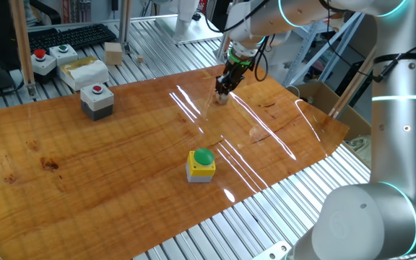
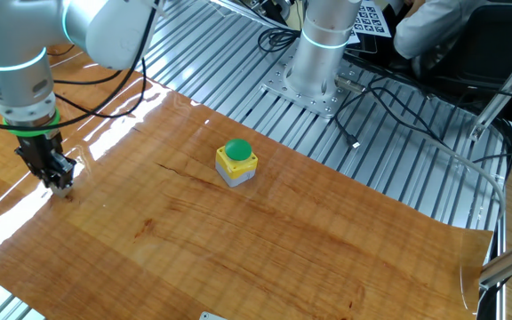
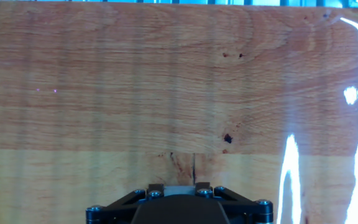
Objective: Hold a small block with the gripper and sweep it from left to right on the table
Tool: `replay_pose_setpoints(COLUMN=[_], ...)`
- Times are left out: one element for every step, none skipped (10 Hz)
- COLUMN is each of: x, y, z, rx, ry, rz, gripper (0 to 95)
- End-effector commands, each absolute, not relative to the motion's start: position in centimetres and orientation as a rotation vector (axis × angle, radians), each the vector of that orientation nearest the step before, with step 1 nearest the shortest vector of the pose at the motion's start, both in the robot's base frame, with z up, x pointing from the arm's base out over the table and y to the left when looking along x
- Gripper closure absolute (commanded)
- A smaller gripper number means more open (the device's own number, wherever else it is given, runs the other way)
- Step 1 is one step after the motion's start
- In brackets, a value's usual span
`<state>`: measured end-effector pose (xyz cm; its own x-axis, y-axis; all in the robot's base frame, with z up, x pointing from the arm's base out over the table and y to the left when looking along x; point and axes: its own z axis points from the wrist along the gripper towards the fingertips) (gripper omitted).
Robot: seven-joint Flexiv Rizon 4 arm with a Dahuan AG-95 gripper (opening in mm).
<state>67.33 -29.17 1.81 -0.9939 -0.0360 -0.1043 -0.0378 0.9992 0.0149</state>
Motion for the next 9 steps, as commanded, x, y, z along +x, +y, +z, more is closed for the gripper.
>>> replay_pose_setpoints(x=[67.2,67.1,67.1,67.0,66.9,66.8,66.6,66.5,66.4], y=[-28.4,-27.9,-27.5,-27.0,-26.5,-26.0,-25.5,-25.0,-24.5], z=[1.6,1.7,1.8,1.9,1.8,1.6,1.5,1.6,1.9], rx=[-0.016,0.007,0.025,0.045,0.067,0.088,0.106,0.116,0.135], ry=[3.036,3.039,3.041,3.042,3.041,3.04,3.037,3.038,3.038], rz=[0.021,0.014,0.015,0.019,0.023,0.026,0.025,0.012,0.015], gripper=[95.0,95.0,95.0,95.0,95.0,95.0,95.0,95.0,95.0])
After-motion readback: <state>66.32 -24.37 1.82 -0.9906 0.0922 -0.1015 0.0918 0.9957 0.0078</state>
